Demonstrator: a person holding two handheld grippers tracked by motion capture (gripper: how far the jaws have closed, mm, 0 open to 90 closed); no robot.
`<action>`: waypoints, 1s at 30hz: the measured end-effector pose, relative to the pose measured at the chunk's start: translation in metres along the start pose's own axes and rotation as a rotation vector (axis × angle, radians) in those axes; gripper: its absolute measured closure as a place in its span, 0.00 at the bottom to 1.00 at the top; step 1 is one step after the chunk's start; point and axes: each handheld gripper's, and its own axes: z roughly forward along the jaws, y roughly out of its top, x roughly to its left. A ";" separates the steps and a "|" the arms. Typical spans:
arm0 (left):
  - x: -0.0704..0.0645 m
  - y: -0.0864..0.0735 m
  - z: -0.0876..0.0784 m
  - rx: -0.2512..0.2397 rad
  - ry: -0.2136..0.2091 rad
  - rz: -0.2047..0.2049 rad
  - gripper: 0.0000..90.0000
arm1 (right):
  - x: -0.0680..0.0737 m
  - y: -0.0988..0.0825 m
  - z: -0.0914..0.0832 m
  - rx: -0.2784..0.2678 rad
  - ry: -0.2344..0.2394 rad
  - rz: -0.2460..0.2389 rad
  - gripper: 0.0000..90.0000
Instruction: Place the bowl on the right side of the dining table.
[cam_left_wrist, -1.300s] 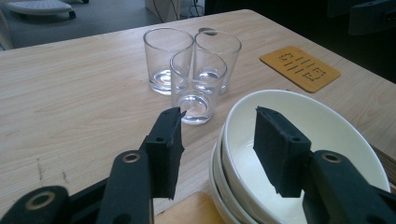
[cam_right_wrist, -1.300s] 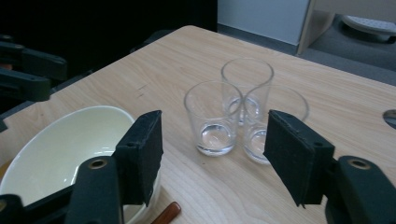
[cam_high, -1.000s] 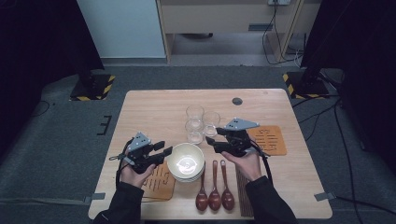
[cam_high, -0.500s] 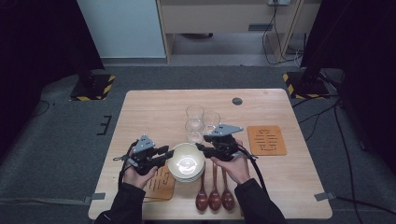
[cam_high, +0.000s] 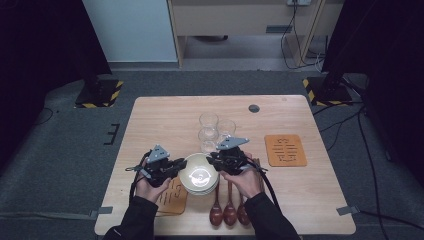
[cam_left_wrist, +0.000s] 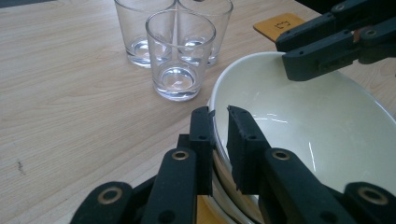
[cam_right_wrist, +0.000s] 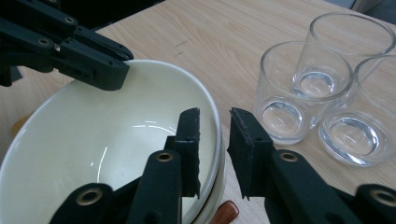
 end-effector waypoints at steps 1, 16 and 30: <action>0.000 0.000 0.000 0.000 0.001 0.000 0.89 | 0.000 0.000 0.001 0.004 0.001 -0.002 0.85; -0.002 0.001 0.002 -0.003 0.022 -0.008 0.92 | 0.004 0.002 0.005 0.031 -0.036 -0.012 0.95; -0.002 -0.001 0.007 -0.023 0.003 0.003 0.81 | 0.011 0.001 0.004 -0.021 -0.069 -0.072 0.96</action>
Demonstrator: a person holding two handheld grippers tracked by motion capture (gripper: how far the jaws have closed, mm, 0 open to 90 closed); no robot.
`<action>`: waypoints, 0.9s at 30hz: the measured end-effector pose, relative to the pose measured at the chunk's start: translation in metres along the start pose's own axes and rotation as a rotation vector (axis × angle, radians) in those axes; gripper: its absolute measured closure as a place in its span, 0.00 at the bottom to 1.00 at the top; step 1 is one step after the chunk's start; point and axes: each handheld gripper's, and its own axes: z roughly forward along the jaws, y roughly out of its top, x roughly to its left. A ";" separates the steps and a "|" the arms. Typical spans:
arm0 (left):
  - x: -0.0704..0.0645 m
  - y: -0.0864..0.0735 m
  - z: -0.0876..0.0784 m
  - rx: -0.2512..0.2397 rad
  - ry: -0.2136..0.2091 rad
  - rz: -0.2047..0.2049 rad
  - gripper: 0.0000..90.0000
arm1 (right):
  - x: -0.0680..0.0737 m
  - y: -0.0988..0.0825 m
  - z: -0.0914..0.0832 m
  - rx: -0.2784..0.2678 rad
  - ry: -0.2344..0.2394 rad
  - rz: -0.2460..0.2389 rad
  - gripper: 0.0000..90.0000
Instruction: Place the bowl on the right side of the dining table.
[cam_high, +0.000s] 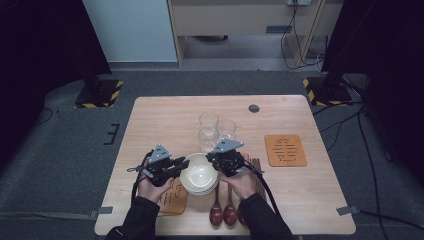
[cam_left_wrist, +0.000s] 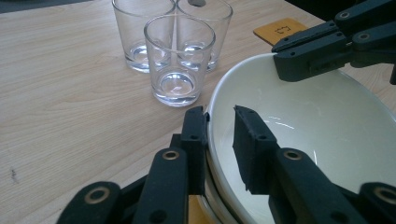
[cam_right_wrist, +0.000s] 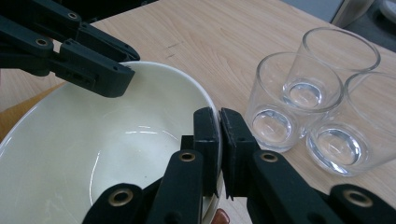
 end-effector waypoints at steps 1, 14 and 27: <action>0.000 0.000 0.001 -0.001 0.000 -0.001 0.81 | 0.000 0.000 0.000 -0.001 -0.002 -0.006 0.96; 0.001 0.000 0.004 -0.005 0.017 -0.002 0.93 | 0.004 -0.001 -0.002 -0.031 -0.022 -0.052 0.96; -0.002 0.000 0.002 -0.016 0.041 0.036 0.95 | -0.002 -0.001 -0.001 -0.023 0.014 -0.027 0.95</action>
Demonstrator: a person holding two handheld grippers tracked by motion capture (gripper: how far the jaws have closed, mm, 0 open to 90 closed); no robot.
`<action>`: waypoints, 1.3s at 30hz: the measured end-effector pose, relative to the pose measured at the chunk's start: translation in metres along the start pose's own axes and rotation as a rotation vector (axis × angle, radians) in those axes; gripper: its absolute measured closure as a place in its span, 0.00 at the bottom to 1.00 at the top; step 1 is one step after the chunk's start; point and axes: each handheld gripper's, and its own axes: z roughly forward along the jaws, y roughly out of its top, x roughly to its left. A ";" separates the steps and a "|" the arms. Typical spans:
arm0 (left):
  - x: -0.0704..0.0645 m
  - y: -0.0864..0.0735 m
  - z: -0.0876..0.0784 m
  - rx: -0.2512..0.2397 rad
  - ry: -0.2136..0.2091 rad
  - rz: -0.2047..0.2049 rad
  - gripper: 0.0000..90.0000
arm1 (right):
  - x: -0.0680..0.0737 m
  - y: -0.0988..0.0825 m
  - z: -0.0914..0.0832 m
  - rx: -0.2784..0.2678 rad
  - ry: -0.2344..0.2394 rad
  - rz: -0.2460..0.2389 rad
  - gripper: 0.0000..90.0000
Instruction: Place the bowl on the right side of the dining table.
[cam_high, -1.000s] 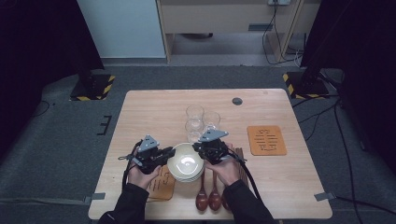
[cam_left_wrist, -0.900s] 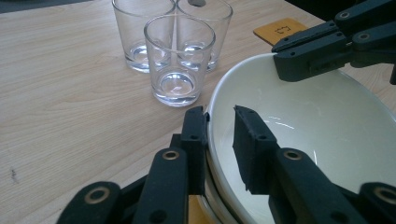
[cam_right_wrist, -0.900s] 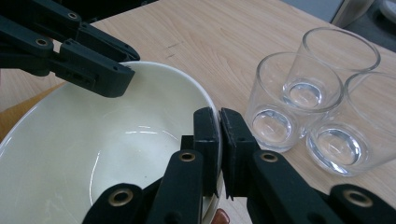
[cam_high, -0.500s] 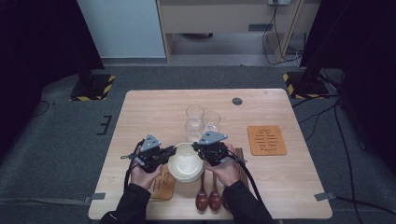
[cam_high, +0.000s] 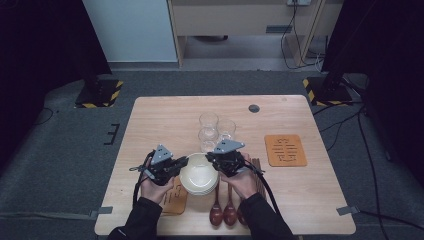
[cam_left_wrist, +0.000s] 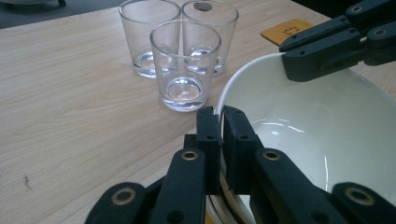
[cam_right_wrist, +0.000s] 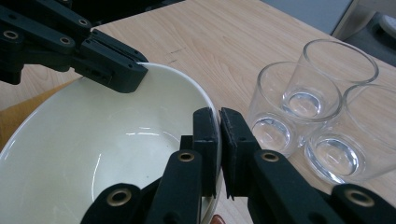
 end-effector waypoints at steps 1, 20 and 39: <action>0.000 0.000 0.000 -0.002 0.000 -0.002 0.95 | 0.000 0.000 0.001 0.002 0.003 0.008 0.94; 0.004 0.000 -0.001 -0.040 -0.050 0.002 0.90 | 0.002 0.002 0.003 0.033 -0.004 -0.017 0.94; -0.008 0.009 -0.011 -0.060 0.046 0.021 0.90 | 0.011 0.023 -0.016 -0.018 0.006 -0.026 0.90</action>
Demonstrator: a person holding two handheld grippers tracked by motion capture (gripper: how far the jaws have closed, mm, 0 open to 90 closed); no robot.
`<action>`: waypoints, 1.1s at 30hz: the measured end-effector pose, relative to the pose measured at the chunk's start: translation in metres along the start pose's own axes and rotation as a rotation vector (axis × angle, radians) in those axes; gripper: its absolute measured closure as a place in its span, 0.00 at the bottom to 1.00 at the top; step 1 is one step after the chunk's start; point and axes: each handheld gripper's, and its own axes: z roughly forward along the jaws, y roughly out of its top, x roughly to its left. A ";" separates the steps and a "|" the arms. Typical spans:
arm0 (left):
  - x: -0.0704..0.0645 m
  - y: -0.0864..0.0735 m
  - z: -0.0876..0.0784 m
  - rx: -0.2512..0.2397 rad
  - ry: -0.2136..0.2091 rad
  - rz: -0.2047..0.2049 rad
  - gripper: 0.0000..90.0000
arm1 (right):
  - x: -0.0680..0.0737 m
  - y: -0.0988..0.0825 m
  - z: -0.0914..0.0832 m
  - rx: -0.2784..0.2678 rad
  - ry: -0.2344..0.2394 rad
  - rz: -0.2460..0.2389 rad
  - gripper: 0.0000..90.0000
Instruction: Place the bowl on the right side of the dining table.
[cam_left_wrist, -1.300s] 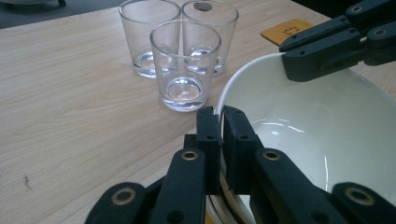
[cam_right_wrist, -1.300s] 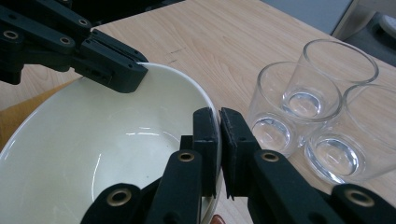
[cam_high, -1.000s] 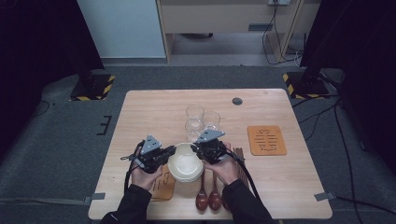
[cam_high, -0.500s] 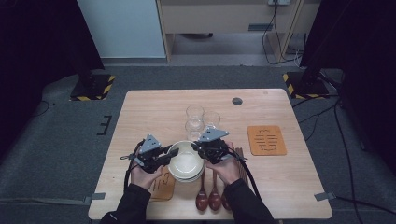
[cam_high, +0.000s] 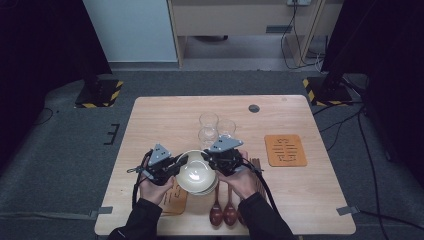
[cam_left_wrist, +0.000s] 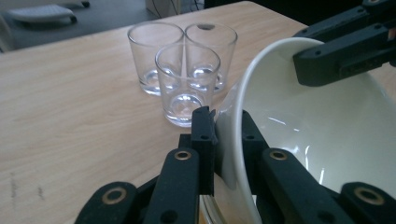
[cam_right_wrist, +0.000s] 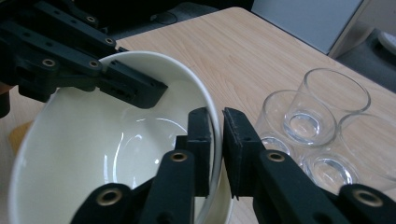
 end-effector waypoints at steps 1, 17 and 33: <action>0.000 0.001 -0.001 -0.009 0.000 -0.001 0.90 | -0.001 0.000 0.000 0.018 -0.008 0.005 0.87; -0.008 0.009 -0.011 -0.061 -0.028 0.004 0.88 | 0.002 0.001 0.007 0.089 -0.026 0.076 0.92; 0.021 0.014 -0.053 -0.258 -0.026 -0.102 0.54 | -0.015 0.003 -0.009 0.055 -0.064 0.126 0.92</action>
